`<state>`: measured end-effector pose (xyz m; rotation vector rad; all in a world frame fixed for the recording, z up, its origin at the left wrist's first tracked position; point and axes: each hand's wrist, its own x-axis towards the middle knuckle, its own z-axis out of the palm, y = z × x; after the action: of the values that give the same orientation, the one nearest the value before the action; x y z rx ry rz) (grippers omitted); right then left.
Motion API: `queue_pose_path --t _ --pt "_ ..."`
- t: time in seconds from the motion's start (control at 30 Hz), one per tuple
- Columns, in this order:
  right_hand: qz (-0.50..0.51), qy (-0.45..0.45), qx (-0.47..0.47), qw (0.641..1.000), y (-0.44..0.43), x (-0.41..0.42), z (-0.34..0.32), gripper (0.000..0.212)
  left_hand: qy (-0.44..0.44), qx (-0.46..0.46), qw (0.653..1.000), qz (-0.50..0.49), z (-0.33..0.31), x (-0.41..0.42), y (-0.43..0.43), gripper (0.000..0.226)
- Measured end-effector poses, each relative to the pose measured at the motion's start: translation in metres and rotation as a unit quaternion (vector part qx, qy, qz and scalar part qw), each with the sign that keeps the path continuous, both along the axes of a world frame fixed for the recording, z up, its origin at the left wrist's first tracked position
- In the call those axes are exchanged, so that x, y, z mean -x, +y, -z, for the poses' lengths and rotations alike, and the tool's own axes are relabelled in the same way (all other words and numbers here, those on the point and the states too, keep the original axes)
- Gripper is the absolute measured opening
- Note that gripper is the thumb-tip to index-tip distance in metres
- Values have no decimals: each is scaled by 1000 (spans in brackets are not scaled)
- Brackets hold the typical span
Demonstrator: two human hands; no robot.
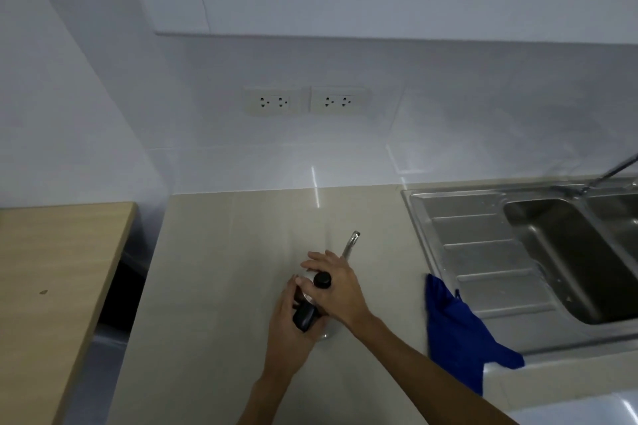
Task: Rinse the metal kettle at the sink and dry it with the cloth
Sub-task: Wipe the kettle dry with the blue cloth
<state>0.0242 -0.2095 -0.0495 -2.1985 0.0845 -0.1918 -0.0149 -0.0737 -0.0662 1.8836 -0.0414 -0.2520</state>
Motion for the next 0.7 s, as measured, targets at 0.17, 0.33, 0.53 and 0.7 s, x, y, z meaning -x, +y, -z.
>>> queue_pose_path --t 0.17,0.33,0.53,0.7 --pt "-77 31 49 995 -15 1 -16 73 10 2 999 -52 -8 11 -16 79" --pt "23 27 -24 999 -77 44 -11 59 9 5 994 -112 -16 28 -37 84" --pt "252 135 154 946 -191 118 63 46 0 8 991 -134 -11 36 -46 73" --pt "156 237 307 908 -224 155 115 59 4 -25 994 -109 -19 35 -38 77"
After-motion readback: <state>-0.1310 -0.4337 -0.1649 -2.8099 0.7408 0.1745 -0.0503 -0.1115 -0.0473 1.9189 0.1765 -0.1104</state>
